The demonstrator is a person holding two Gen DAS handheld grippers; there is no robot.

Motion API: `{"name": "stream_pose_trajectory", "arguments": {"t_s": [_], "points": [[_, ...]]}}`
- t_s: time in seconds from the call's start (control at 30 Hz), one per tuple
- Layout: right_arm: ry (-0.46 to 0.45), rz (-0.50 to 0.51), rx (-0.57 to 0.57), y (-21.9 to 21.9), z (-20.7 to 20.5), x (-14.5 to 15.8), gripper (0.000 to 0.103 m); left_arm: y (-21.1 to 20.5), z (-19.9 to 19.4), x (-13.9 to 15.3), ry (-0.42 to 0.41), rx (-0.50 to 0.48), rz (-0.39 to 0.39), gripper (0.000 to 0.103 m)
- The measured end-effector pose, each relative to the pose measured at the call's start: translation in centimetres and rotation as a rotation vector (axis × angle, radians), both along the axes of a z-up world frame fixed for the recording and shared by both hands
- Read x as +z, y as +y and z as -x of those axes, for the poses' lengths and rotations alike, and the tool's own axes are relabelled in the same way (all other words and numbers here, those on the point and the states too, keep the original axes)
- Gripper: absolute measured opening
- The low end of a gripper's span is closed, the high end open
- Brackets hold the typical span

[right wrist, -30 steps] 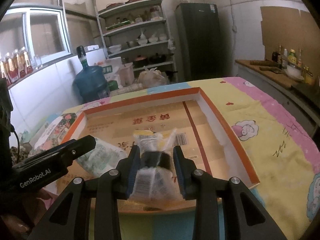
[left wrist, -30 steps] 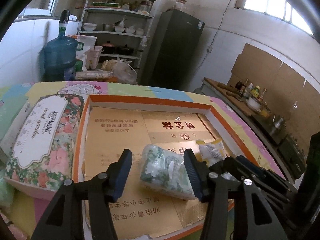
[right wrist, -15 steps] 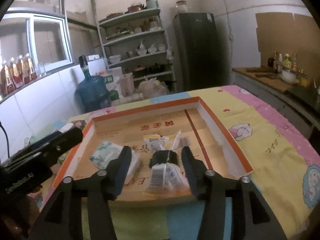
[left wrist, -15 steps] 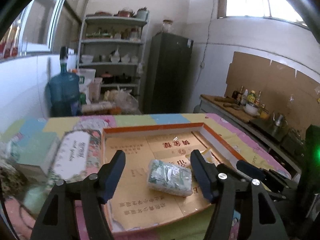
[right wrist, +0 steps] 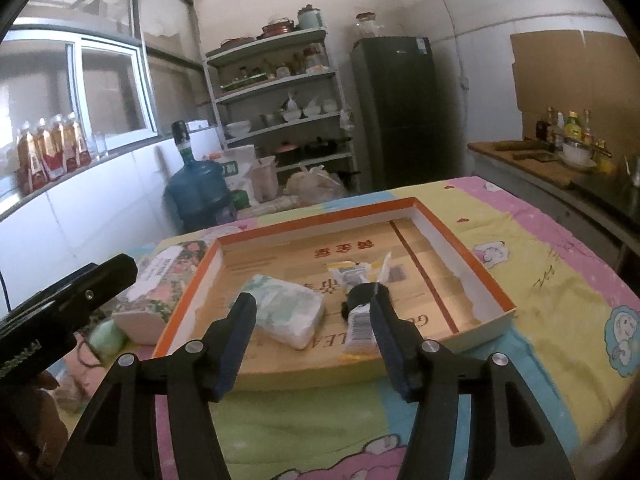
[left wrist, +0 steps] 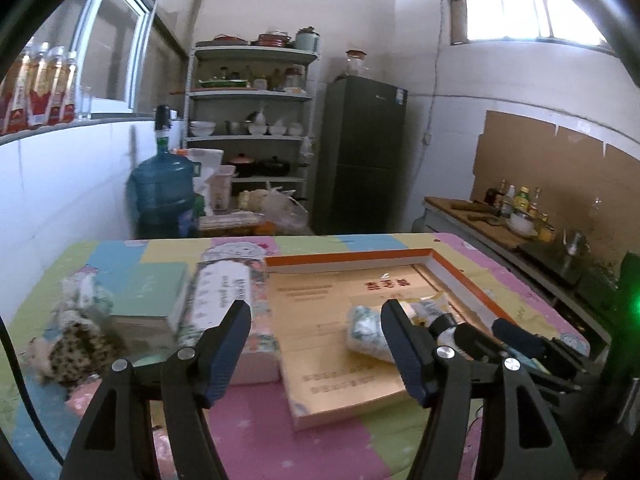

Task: Organize soft objects
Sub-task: 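Open the left tool to drop the wipe pack while the right tool releases the snack bag into the tray, then move both tools back toward the remaining soft items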

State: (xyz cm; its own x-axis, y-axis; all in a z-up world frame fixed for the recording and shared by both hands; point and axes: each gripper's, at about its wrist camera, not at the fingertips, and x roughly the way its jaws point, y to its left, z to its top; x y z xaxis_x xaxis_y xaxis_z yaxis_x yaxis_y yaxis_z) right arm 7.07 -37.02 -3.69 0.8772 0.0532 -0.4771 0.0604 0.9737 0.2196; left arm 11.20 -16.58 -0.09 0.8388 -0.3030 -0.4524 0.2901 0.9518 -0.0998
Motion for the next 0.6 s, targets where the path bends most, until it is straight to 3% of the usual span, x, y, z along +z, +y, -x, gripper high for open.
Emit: {"name": "stream_pose_trajectory", "arguments": {"t_s": [0.33, 0.6], "points": [[-0.035, 0.012, 0.022, 3.0, 1.9, 1.5, 0.064, 3.4, 1.7, 0.3, -0.024, 0.054, -0.015, 0.067], [-0.055, 0.025, 0.038, 5.5, 3.2, 2.5, 0.072, 5.7, 3.2, 0.6, -0.049, 0.077, -0.009, 0.067]]}}
